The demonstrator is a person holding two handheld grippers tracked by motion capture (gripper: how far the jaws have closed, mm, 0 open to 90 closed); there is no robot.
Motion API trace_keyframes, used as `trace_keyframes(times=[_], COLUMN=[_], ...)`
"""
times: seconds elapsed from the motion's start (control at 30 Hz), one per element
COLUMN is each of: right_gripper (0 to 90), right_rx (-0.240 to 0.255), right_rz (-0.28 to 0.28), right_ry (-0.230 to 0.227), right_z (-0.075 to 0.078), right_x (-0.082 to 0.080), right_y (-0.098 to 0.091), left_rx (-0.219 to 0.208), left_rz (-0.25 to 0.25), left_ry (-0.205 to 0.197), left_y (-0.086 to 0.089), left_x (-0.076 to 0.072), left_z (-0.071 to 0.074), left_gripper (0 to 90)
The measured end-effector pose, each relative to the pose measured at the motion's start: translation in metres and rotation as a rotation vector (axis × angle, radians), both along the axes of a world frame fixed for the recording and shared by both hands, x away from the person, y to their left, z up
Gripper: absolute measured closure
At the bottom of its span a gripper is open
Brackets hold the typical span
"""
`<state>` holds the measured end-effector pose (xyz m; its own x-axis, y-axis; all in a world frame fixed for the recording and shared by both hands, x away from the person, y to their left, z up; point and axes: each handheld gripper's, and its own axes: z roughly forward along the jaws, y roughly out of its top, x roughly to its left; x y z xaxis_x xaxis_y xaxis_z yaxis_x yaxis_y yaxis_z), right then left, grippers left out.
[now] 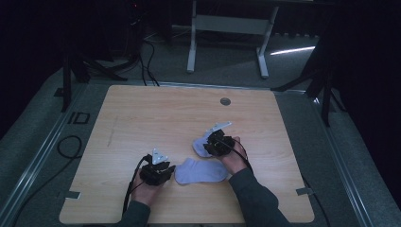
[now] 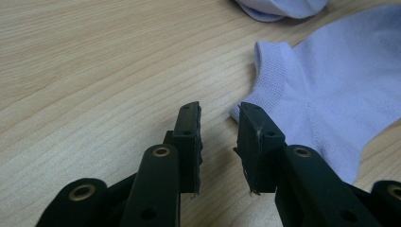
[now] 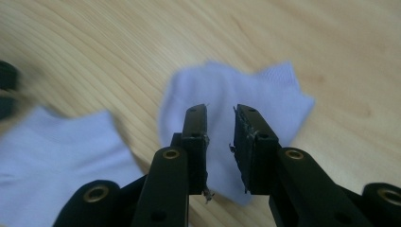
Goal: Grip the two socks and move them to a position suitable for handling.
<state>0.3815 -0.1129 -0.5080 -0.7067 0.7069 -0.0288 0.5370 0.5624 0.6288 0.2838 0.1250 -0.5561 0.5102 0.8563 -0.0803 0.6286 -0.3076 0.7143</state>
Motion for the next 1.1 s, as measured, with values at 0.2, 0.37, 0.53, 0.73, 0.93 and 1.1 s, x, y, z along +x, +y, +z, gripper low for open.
trace_keyframes(times=[0.2, 0.37, 0.53, 0.73, 0.93, 1.1], right_gripper=[73.3, 72.1, 69.4, 76.6, 88.4, 88.4], right_rx=[-0.004, -0.012, -0.049, -0.094, -0.085, -0.023], right_rz=[0.059, 0.066, 0.072, 0.063, 0.035, 0.017], right_ry=[-0.018, 0.008, 0.052, 0.105, 0.081, 0.051], right_z=[0.011, 0.007, -0.006, -0.022, -0.017, -0.002], right_x=[-0.005, -0.001, 0.005, 0.012, 0.011, 0.007], right_y=[0.022, 0.033, 0.041, 0.047, 0.044, 0.036], left_rx=[0.002, 0.000, 0.000, 0.003, 0.003, 0.005], left_rz=[-0.002, -0.002, -0.002, -0.002, -0.002, -0.003], left_ry=[-0.003, -0.004, -0.004, -0.003, -0.001, 0.000], left_y=[0.000, 0.001, 0.000, 0.000, 0.000, -0.001], left_x=[0.000, 0.000, 0.000, 0.000, 0.000, 0.000], left_z=[0.000, 0.001, 0.001, 0.001, 0.000, 0.000], left_gripper=[69.1, 69.1, 69.0, 68.9, 69.0, 69.3])
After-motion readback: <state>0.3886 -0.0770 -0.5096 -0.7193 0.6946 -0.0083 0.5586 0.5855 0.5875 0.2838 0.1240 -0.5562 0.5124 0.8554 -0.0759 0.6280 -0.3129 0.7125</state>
